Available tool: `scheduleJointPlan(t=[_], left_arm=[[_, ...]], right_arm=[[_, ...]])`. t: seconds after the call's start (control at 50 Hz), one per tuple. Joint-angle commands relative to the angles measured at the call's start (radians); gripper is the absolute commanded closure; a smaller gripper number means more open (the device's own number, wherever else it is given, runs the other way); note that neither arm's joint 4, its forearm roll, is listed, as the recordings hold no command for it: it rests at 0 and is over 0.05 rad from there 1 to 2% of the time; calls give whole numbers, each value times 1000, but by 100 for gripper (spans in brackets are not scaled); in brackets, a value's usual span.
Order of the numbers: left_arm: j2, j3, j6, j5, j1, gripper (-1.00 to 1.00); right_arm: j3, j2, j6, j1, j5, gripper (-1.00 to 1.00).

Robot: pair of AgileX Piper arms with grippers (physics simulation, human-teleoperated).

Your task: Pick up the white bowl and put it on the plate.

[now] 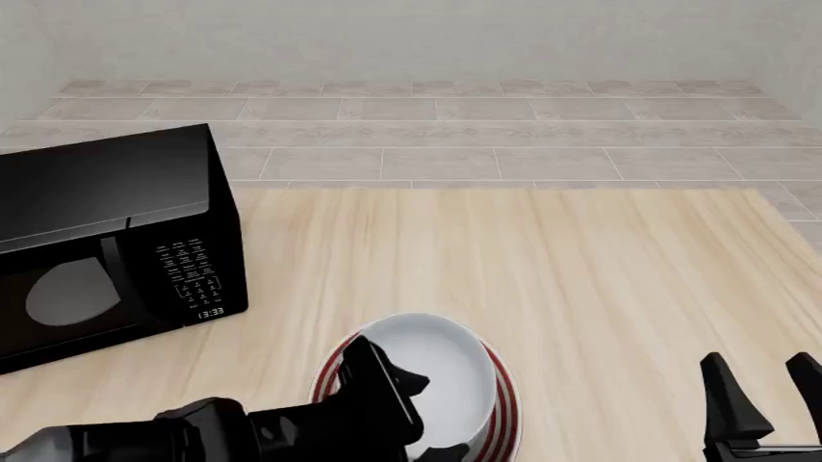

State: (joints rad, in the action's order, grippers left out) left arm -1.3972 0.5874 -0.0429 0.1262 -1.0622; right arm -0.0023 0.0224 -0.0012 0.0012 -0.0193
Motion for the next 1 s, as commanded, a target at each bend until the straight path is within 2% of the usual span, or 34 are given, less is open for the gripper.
scheduleJointPlan(t=[0.02, 1.0], left_arm=[[50, 11, -17, -58, 9, -100], [389, -26, -76, -290, 84, -100]], right_arm=[[0, -1, 1, 0, 1, -100], [0, -1, 1, 0, 1, -100]])
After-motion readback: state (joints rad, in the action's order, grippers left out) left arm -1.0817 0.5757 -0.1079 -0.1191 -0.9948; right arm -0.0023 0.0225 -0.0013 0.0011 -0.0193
